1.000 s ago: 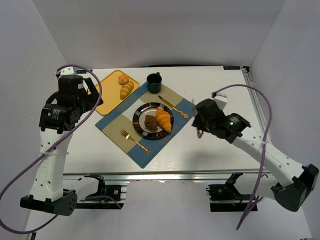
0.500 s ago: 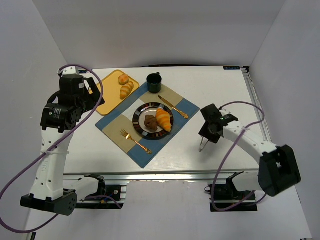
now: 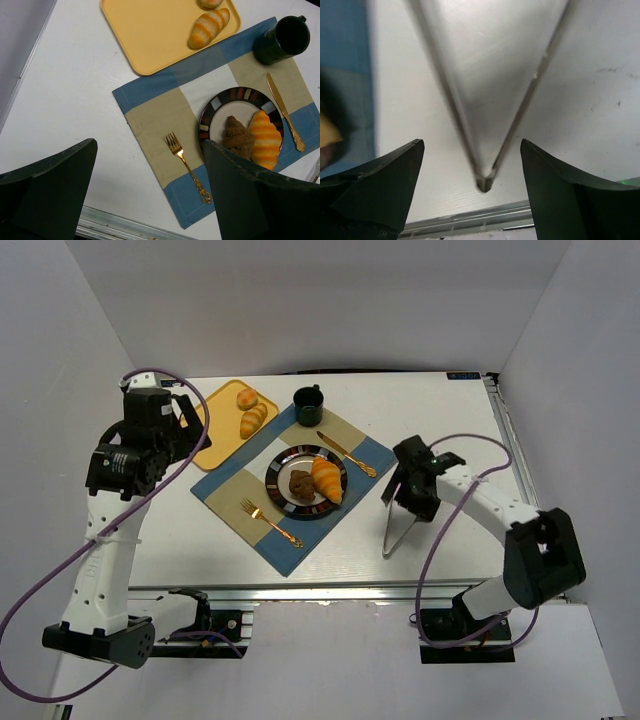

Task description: Place the bread

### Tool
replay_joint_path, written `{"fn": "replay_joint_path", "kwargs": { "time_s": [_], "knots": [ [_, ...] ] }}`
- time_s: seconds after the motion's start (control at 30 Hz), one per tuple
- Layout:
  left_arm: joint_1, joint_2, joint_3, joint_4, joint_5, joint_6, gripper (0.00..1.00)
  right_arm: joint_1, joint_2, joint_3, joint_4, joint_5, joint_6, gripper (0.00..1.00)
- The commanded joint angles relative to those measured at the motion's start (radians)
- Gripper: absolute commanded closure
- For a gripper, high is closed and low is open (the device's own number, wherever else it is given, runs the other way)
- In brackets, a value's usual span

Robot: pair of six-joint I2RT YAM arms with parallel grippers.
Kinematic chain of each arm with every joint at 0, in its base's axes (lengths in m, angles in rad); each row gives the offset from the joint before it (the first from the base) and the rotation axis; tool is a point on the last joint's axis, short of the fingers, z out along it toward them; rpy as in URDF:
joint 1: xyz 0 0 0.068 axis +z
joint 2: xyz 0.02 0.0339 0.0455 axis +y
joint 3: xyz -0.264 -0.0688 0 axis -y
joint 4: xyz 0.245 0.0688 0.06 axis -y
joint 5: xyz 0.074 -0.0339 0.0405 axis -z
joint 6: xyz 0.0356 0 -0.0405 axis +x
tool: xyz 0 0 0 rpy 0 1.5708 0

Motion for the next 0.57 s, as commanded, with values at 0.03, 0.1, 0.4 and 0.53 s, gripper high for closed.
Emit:
{"fn": "replay_joint_path", "kwargs": {
  "time_s": [0.03,0.1,0.4,0.53],
  "knots": [
    [-0.005,0.012,0.001,0.037,-0.016,-0.012,0.02,-0.003,-0.171,0.228,-0.145,0.065,-0.107,0.14],
    [-0.005,0.026,-0.011,0.052,-0.009,-0.021,0.02,-0.003,-0.244,0.269,-0.178,0.060,-0.175,0.11],
    [-0.005,0.112,-0.050,0.196,0.077,-0.116,0.02,-0.003,-0.462,0.253,-0.289,0.066,-0.184,0.11],
    [-0.005,0.150,-0.053,0.229,0.105,-0.126,0.02,-0.004,-0.587,0.149,-0.196,0.069,-0.204,0.11]
  ]
}}
